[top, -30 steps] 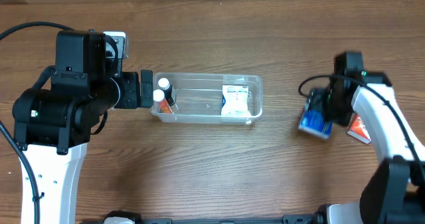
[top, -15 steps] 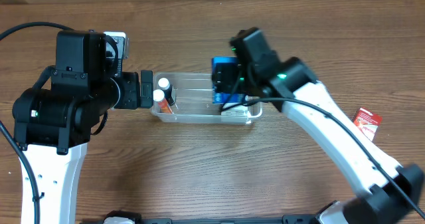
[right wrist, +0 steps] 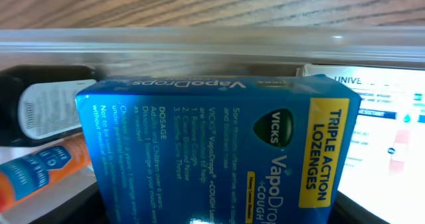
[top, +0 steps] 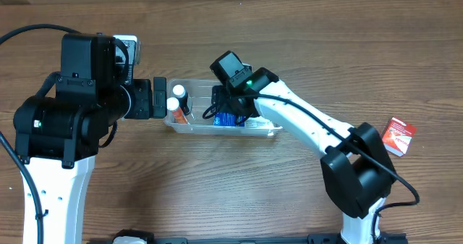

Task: Pack container
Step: 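Place the blue box into the container's middle, release, then grasp the red medicine box with the right gripper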

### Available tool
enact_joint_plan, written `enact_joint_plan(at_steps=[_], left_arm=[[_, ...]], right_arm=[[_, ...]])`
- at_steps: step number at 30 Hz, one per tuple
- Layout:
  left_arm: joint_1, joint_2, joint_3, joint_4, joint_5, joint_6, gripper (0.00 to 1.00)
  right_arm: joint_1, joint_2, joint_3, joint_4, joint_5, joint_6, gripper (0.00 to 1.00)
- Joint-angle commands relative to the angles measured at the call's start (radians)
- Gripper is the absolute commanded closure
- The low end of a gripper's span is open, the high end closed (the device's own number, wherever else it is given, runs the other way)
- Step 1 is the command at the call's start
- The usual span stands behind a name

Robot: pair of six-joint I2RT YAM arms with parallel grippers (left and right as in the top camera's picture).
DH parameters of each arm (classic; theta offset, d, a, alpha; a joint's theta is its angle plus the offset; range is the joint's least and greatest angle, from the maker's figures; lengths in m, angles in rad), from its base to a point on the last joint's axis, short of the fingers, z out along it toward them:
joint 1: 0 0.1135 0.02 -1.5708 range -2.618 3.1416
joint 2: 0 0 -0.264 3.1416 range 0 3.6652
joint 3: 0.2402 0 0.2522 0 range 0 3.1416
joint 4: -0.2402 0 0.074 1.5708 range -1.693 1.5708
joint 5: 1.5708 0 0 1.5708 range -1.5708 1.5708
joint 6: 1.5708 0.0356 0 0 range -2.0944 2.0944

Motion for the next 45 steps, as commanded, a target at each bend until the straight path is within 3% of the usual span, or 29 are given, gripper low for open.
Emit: enact_joint_plan(at_steps=[1,6,14,21,24,27,29,32,37,40,45], left_arm=[[0.008,0.005,0.004,0.002,-0.011,0.012,0.0],[0.008,0.005,0.004,0.001,-0.011,0.012,0.0],[0.008,0.005,0.004,0.002,-0.013,0.012,0.0],[0.008,0.005,0.004,0.002,-0.013,0.012,0.0],[0.008,0.005,0.004,0.002,-0.013,0.012,0.0],[0.008,0.005,0.004,0.001,-0.013,0.012,0.0],[0.008,0.005,0.004,0.001,-0.013,0.012,0.0],[0.008,0.005,0.004,0.001,-0.013,0.012,0.0],[0.008,0.005,0.004,0.002,-0.013,0.012,0.0],[0.008,0.005,0.004,0.005,-0.013,0.012,0.0],[0.008,0.005,0.004,0.01,-0.013,0.012,0.0]], right_arm=[[-0.002,0.006,0.013,0.003,0.002,0.005,0.34],[-0.002,0.006,0.013,0.002,-0.003,0.004,0.33],[-0.002,0.006,0.013,0.002,-0.003,0.004,0.1],[-0.002,0.006,0.013,0.002,-0.002,0.003,0.09],[-0.002,-0.007,0.02,-0.005,0.003,-0.059,0.09],[-0.022,-0.086,0.075,-0.084,0.106,-0.06,0.0],[-0.066,-0.175,0.136,-0.171,0.188,-0.06,0.0],[-0.238,-0.306,0.2,-0.323,0.209,-0.054,0.0],[-0.734,-0.371,0.179,-0.521,0.208,-0.076,0.0],[-0.984,-0.359,0.067,-0.457,0.111,-0.223,0.0],[-1.15,-0.319,-0.18,-0.302,0.098,-0.45,0.0]])
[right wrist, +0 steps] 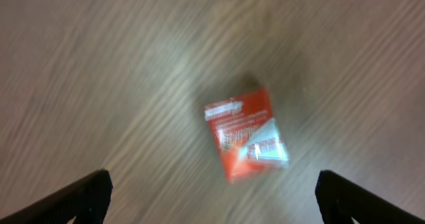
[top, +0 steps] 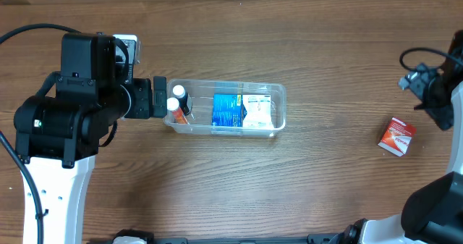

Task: Pack container
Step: 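Grasp the red medicine box with the right gripper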

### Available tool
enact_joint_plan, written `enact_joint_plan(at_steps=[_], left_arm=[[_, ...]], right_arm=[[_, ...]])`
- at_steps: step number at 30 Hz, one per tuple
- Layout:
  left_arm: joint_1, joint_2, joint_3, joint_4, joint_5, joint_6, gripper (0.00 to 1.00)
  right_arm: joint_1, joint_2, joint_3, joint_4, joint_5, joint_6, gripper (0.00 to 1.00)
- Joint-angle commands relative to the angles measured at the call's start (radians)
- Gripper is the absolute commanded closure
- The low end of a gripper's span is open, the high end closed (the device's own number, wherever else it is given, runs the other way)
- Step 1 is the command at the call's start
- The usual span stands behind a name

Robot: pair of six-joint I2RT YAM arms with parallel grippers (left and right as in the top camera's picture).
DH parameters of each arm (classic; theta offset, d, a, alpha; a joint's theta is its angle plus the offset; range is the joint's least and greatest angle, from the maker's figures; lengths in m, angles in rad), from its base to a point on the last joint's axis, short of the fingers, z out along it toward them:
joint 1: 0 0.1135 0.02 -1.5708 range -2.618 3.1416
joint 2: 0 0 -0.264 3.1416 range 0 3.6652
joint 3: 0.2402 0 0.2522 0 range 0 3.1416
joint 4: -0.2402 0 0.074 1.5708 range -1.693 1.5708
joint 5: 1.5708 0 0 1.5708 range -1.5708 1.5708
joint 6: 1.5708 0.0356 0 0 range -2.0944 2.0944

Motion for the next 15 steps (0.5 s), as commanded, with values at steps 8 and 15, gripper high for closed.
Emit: enact_joint_plan(at_steps=[8,15], left_arm=[[0.008,0.004,0.004,0.006,-0.013,0.011,0.0],[0.008,0.004,0.004,0.005,-0.012,0.012,0.0]], right_arm=[[-0.073,0.122,-0.22,0.156,-0.08,-0.233,0.0],[-0.074,0.203,-0.225,0.193,-0.08,-0.237,0.0]])
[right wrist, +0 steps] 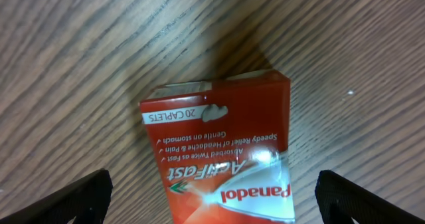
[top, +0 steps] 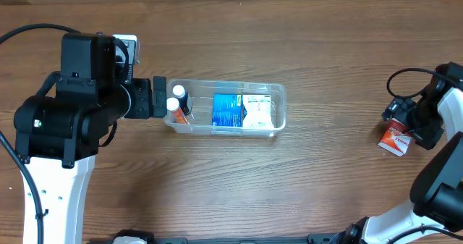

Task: Pack container
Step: 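Grasp the red medicine box with the right gripper, then place the red box into the container beside the blue box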

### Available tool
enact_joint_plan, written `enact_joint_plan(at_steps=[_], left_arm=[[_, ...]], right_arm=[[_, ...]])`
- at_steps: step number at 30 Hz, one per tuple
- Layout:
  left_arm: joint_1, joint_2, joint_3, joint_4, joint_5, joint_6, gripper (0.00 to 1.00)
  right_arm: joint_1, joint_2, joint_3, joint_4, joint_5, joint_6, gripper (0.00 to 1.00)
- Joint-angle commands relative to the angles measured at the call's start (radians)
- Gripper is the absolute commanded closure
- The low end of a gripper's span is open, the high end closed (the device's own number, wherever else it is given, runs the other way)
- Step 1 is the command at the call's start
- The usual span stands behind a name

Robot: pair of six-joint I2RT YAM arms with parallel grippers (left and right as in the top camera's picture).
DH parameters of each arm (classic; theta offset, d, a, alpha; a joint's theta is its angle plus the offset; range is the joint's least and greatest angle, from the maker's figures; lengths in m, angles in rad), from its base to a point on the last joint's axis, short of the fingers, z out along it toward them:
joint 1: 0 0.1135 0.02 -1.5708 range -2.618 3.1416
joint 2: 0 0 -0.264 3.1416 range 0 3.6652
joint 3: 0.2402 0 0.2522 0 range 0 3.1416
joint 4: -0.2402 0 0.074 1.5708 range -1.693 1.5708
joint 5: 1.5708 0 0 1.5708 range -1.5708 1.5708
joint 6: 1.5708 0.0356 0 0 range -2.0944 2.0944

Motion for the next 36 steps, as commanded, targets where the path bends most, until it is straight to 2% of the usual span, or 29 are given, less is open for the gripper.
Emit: enact_joint_plan(at_steps=[1,9,16,19,24,26,31,36], left_arm=[[0.008,0.004,0.005,0.004,-0.009,0.011,0.0],[0.008,0.004,0.005,0.003,-0.009,0.012,0.0],[0.008,0.004,0.005,0.003,-0.007,0.012,0.0],[0.008,0.004,0.005,0.003,-0.007,0.012,0.0],[0.008,0.004,0.005,0.004,-0.008,0.012,0.0],[0.008,0.004,0.005,0.004,-0.008,0.012,0.0],[0.008,0.004,0.005,0.005,-0.009,0.012,0.0],[0.008,0.004,0.005,0.004,-0.009,0.011,0.0]], right_arm=[[0.002,0.044,-0.006,0.018,-0.006,-0.008,0.0],[0.002,0.126,-0.006,0.019,-0.014,-0.008,0.0],[0.002,0.126,-0.006,0.018,-0.033,-0.007,0.21],[0.002,0.125,-0.006,0.014,-0.033,-0.007,0.25],[0.005,0.097,0.072,-0.042,-0.105,-0.003,0.27],[0.022,0.052,0.133,-0.086,-0.111,0.024,0.35],[0.184,-0.074,0.335,-0.296,-0.159,0.023,0.38],[0.553,-0.242,0.369,-0.284,-0.159,0.094,0.4]])
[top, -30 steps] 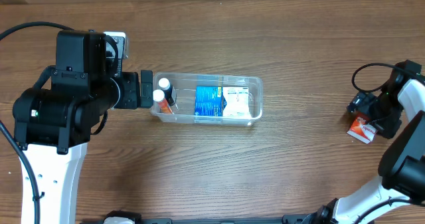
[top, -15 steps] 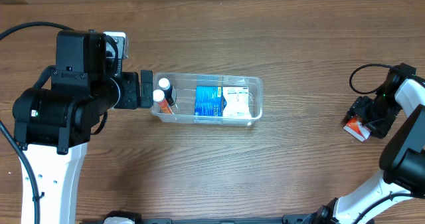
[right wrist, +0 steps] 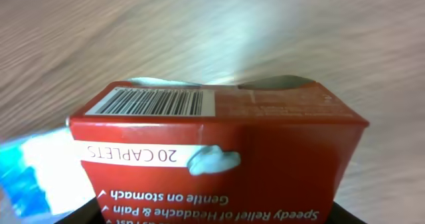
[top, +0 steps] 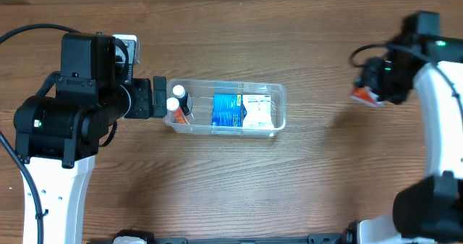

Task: Pack container
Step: 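Place the red box into the container beside the blue box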

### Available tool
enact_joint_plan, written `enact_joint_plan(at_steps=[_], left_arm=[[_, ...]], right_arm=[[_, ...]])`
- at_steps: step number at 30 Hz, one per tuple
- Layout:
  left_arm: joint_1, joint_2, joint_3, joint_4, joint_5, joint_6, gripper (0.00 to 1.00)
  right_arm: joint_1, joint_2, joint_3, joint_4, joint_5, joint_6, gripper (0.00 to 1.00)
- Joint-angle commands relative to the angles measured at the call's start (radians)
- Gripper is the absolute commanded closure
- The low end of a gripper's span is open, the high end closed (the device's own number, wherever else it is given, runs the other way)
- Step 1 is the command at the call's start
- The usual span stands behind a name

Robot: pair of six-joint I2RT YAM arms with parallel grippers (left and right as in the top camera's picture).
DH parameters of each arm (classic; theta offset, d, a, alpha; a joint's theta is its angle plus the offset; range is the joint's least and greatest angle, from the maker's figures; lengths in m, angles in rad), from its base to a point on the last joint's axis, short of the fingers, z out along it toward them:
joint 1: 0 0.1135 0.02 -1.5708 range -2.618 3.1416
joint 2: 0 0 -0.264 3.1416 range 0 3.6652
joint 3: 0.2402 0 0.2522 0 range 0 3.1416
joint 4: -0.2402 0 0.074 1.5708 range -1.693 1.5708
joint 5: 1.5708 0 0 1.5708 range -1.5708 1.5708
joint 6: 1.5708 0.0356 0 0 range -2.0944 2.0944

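Observation:
The clear plastic container (top: 278, 99) lies mid-table holding a blue Vicks box (top: 227, 111), a white packet (top: 258, 112) and small bottles (top: 177, 103) at its left end. My right gripper (top: 370, 92) is shut on the red Panadol box (right wrist: 219, 157), which fills the right wrist view, lifted above the table at the far right. In the overhead view only an edge of that red box (top: 359, 95) shows under the arm. My left gripper (top: 159, 98) sits against the container's left end; its jaws' state is not readable.
Wood-grain table (top: 239, 193) all around. The left arm's black body (top: 72, 114) occupies the left side. The right arm (top: 434, 77) reaches in from the right edge.
My right gripper was open just over the red box lying on the table at the right. Now it is shut on the box, lifted and shifted up and leftward. The left arm is unchanged.
My right gripper held the blue Vicks box inside the container. Then the blue box lay in the container and the gripper was open over the red box at far right. It came close over that box, and now holds it off the table.

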Motion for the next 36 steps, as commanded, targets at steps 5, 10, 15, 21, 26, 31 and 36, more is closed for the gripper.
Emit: enact_joint_plan(at_steps=[5,10,15,21,26,31,36], left_arm=[[0.008,0.004,0.005,0.004,-0.009,0.011,0.0],[0.008,0.004,0.005,-0.004,-0.009,0.012,0.0],[0.008,0.004,0.005,-0.003,-0.009,0.012,0.0],[0.008,0.004,0.005,-0.003,-0.01,0.012,0.0],[0.008,0.004,0.005,-0.004,-0.009,0.011,0.0],[0.008,0.004,0.005,-0.007,-0.009,0.012,0.0],[0.033,0.008,0.005,0.0,-0.01,-0.044,0.0]], right_arm=[[0.502,-0.05,0.027,0.138,0.023,0.129,0.4],[0.608,0.12,0.026,0.197,0.077,0.195,0.39],[0.607,0.269,0.026,0.195,0.074,0.194,0.39],[0.607,0.326,0.026,0.179,0.074,0.194,0.31],[0.606,0.325,0.026,0.185,0.076,0.194,0.19],[0.603,0.164,0.065,0.166,0.164,0.208,0.25],[0.329,-0.076,0.103,0.138,0.226,0.275,0.0]])
